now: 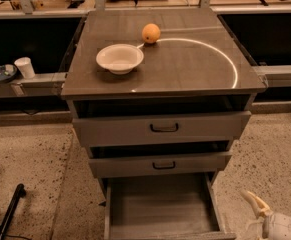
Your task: Close bottom drawer
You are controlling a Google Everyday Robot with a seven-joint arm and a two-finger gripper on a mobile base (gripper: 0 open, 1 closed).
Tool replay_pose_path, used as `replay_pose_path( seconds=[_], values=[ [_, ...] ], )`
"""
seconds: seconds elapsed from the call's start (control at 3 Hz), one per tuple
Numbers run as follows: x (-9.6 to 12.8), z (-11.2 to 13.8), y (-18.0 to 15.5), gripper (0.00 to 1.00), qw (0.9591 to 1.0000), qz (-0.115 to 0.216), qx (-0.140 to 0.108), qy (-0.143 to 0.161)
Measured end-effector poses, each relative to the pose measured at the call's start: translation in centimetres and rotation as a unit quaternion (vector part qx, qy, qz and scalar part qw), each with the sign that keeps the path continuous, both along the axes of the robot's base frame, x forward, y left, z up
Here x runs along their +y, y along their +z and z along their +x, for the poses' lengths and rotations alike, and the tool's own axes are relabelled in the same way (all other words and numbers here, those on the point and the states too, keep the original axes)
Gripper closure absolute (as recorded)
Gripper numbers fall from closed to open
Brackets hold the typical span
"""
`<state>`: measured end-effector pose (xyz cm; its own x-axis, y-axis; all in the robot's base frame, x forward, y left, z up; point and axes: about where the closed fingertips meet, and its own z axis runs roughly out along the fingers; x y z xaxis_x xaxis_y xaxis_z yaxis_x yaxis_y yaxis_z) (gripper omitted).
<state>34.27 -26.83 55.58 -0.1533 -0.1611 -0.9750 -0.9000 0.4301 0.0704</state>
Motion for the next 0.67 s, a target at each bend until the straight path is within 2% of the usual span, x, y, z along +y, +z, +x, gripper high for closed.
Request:
replay_pose_path(
  seconds=[0.33,0.67],
  values=[
    [1.5,-1.2,0.5,0.00,0.9956,-0.077,-0.051,0.014],
    [1.9,-0.8,-4.5,0.00,0.9704,-0.198,-0.133,0.036]
  ],
)
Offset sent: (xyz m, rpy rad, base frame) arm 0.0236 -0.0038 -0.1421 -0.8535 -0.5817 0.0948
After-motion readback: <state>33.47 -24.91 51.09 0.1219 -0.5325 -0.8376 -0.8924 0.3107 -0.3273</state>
